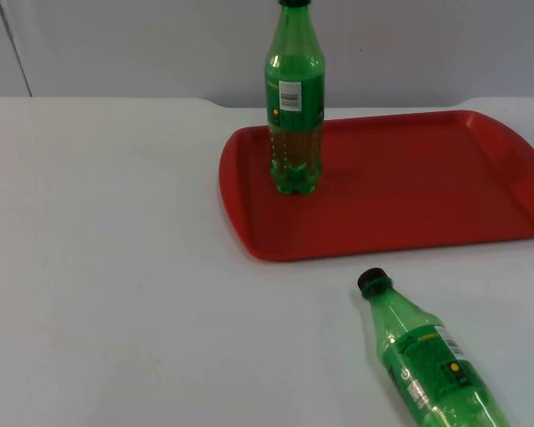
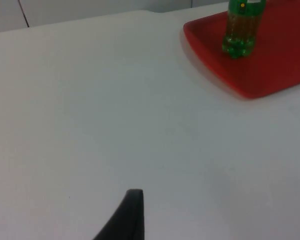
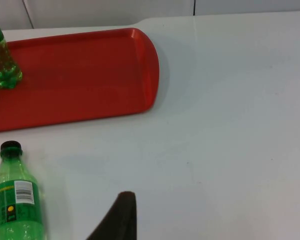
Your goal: Place the bottle upright on the tray.
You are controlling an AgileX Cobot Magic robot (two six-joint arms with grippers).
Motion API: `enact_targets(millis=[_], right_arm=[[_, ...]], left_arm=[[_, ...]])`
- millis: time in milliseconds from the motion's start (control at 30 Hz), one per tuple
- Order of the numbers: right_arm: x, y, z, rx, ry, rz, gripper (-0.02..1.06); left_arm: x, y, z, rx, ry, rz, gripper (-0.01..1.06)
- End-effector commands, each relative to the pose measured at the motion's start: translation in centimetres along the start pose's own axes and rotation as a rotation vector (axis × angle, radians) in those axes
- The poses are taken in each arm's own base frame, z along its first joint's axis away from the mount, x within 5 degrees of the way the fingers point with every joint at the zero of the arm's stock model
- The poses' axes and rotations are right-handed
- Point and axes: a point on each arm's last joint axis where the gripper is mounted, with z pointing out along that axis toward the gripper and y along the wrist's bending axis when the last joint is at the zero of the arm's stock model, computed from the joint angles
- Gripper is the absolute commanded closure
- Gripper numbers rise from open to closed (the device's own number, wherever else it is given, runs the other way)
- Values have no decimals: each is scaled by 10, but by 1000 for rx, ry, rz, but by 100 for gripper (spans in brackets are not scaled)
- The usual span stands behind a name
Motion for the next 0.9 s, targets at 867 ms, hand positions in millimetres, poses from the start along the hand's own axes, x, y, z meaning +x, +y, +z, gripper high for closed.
enact_targets(millis=[867], right_arm=[[1,0,1,4,0,4,0]], left_arm=[[1,0,1,3,-2,-1,0]])
